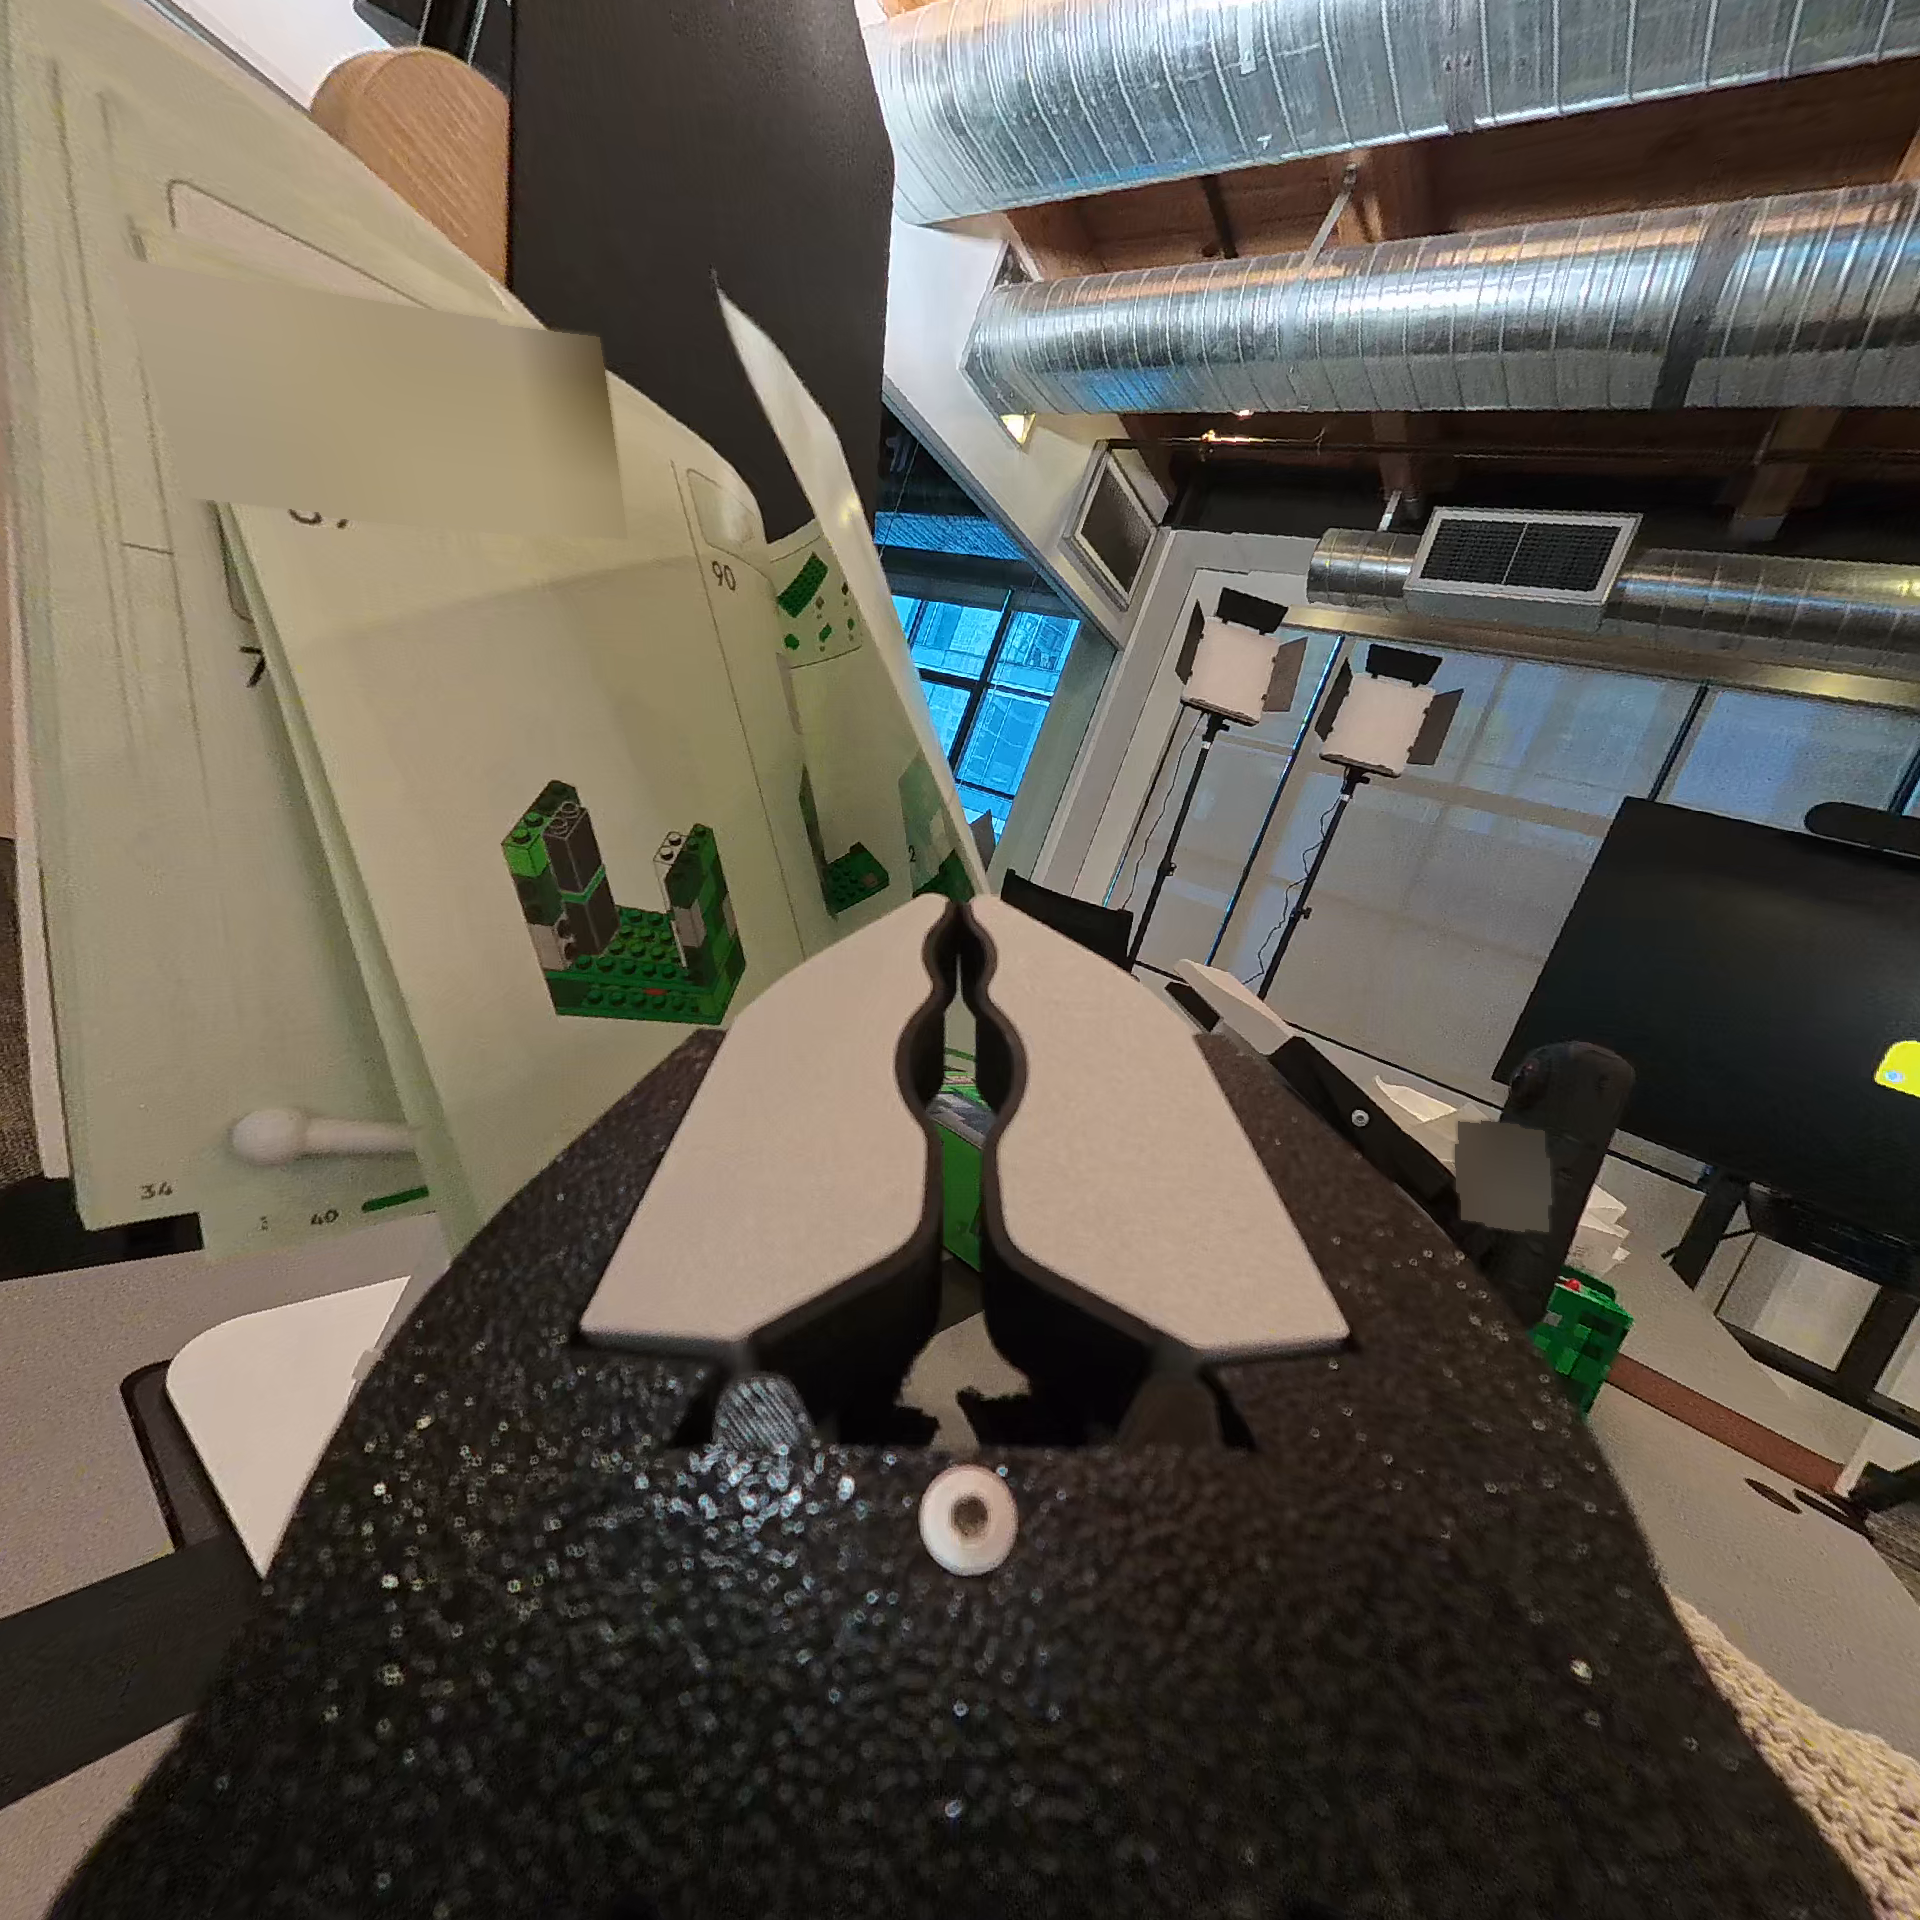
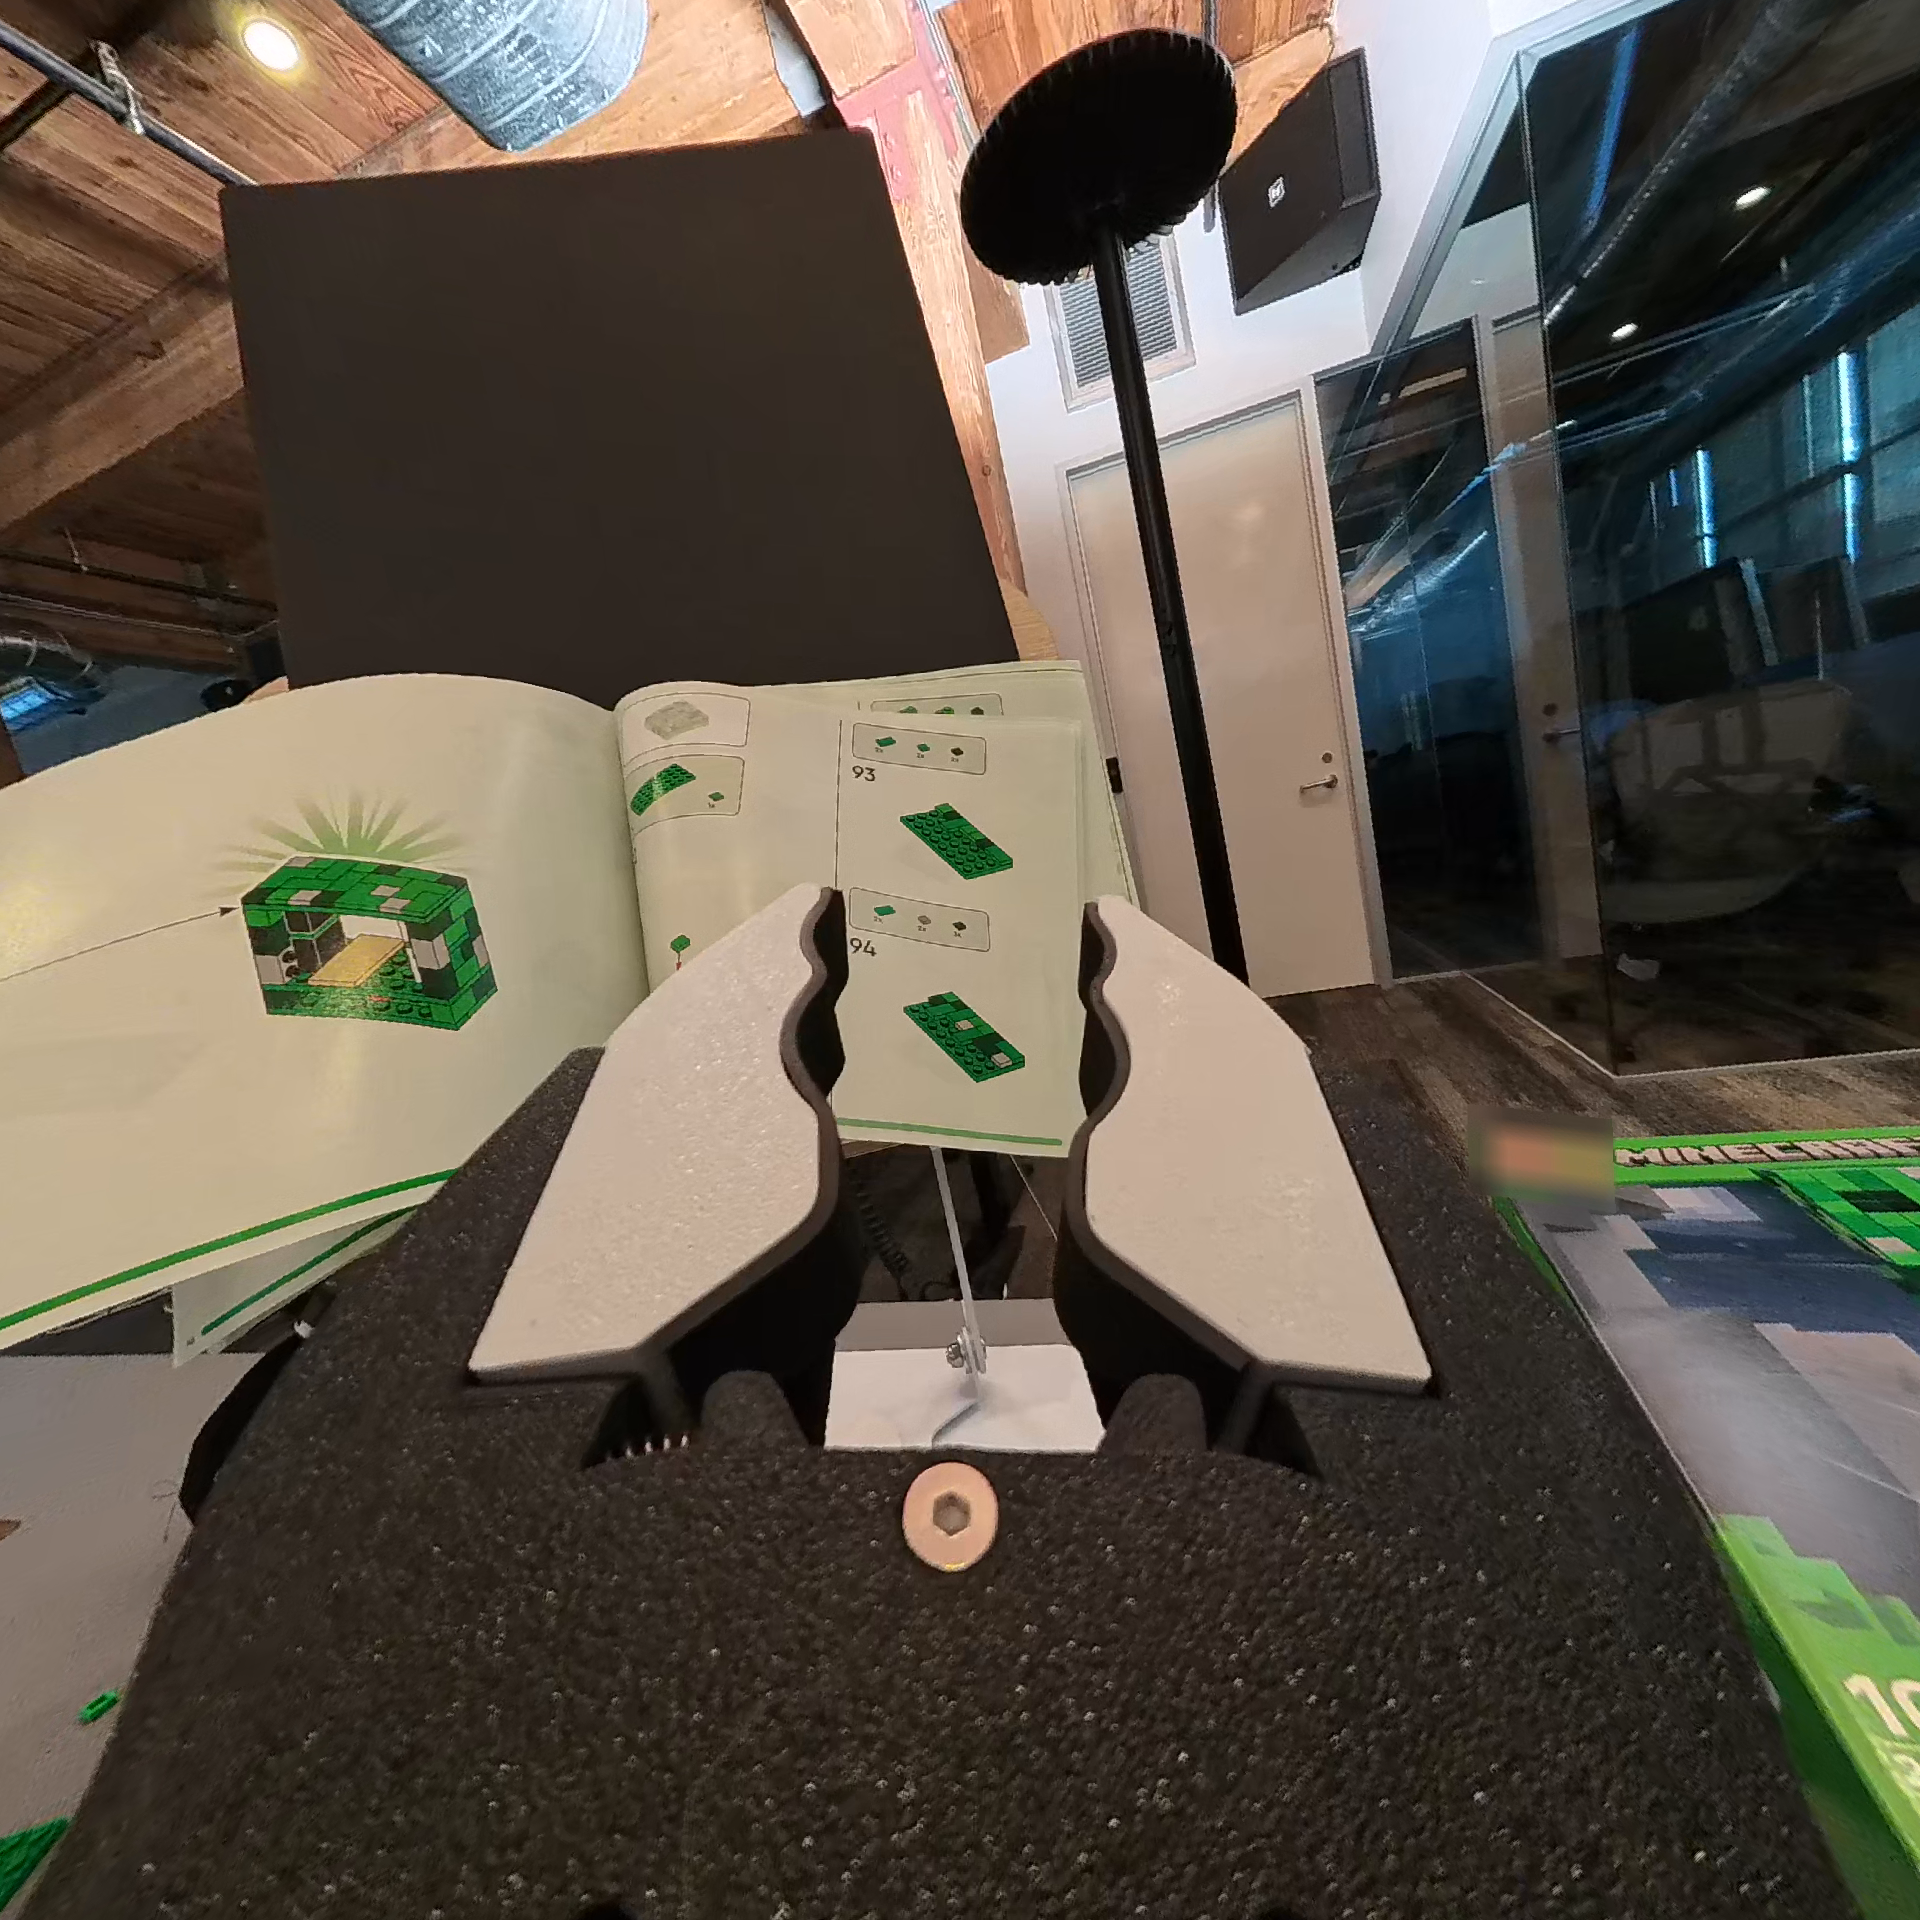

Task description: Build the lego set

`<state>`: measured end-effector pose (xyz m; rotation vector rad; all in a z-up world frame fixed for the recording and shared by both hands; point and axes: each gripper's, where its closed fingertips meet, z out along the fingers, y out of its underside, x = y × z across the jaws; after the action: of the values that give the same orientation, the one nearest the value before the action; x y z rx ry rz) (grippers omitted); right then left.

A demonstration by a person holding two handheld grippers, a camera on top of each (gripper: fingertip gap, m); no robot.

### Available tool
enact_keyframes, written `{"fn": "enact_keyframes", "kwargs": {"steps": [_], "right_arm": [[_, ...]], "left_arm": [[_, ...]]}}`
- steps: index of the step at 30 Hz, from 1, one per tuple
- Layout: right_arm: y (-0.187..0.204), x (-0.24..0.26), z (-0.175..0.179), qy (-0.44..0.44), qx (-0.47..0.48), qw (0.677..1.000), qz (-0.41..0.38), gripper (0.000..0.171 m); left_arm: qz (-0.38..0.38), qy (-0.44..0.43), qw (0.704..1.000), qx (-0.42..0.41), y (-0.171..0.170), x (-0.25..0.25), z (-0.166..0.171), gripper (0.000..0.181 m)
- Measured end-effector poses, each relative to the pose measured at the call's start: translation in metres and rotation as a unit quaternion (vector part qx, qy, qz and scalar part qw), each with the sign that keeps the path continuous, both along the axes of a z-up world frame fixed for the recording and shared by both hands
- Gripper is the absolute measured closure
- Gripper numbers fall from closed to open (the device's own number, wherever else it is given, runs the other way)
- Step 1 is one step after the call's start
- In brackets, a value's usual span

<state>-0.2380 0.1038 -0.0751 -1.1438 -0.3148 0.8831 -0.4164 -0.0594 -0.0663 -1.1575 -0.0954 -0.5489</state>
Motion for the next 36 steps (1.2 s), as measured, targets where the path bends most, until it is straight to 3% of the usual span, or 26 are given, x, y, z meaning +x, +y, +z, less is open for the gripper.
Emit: {"fn": "enact_keyframes", "kwargs": {"steps": [36], "right_arm": [[0.0003,-0.0003,0.0002,0.007,-0.005,1.000,0.004,0.128]], "left_arm": [[-0.011,0.002,1.000,-0.003,0.0033,0.0062,0.0000,0.181]]}}
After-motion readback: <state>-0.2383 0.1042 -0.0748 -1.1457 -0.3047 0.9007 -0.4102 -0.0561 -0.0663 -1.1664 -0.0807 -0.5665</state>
